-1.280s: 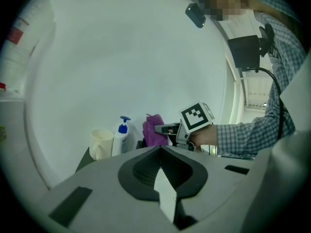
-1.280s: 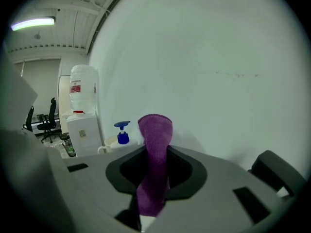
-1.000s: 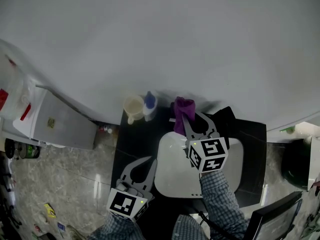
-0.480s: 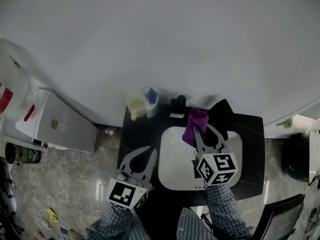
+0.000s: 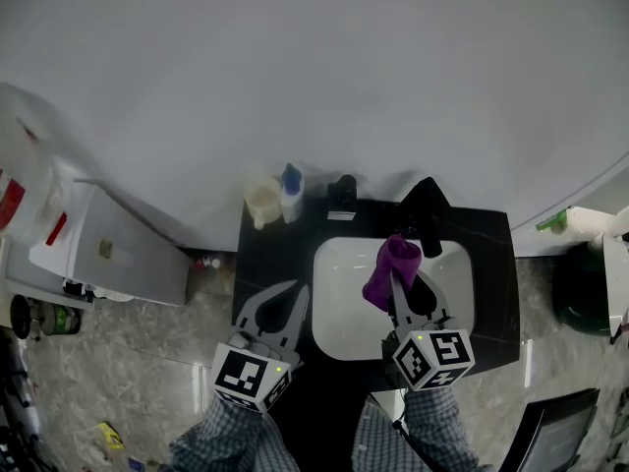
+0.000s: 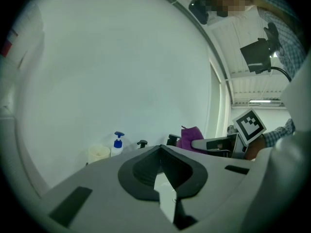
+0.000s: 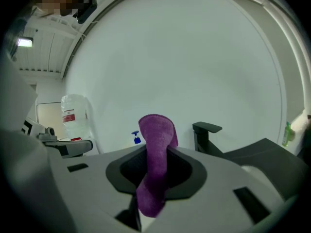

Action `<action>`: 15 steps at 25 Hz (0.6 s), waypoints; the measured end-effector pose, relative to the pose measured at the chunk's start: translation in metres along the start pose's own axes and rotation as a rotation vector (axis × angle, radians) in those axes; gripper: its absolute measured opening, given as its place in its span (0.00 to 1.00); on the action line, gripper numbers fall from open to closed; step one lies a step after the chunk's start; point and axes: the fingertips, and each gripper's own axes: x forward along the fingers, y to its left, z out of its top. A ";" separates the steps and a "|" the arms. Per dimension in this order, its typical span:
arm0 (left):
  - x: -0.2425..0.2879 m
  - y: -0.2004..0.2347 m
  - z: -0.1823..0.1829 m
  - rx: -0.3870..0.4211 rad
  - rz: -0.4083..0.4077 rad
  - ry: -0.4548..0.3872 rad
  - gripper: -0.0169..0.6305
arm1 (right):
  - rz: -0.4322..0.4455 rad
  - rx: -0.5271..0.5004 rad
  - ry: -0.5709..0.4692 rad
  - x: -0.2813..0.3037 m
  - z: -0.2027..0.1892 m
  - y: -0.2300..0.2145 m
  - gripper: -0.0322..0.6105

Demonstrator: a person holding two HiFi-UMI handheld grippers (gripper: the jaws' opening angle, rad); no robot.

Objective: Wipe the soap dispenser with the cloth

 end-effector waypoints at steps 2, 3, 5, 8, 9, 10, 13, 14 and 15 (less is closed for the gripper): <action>0.001 -0.003 -0.001 0.007 -0.009 0.001 0.04 | -0.006 0.004 -0.005 -0.007 -0.002 -0.001 0.19; 0.000 -0.005 -0.002 0.009 -0.011 0.001 0.04 | -0.008 0.006 -0.007 -0.012 -0.004 -0.002 0.19; -0.003 -0.009 -0.003 0.013 -0.009 -0.002 0.04 | -0.008 0.010 -0.011 -0.021 -0.006 -0.002 0.19; -0.012 -0.016 -0.002 0.023 0.005 -0.006 0.04 | -0.002 0.017 -0.015 -0.033 -0.008 -0.001 0.19; -0.015 -0.018 -0.002 0.026 0.011 -0.008 0.04 | 0.002 0.020 -0.017 -0.037 -0.009 -0.001 0.19; -0.019 -0.020 -0.002 0.029 0.017 -0.010 0.04 | 0.007 0.023 -0.021 -0.041 -0.009 0.000 0.19; -0.033 -0.029 -0.002 0.037 0.038 -0.016 0.04 | 0.028 0.025 -0.029 -0.054 -0.011 0.005 0.19; -0.038 -0.033 -0.003 0.039 0.044 -0.017 0.04 | 0.037 0.025 -0.031 -0.059 -0.012 0.007 0.19; -0.043 -0.038 -0.004 0.041 0.050 -0.018 0.04 | 0.046 0.026 -0.033 -0.065 -0.013 0.010 0.19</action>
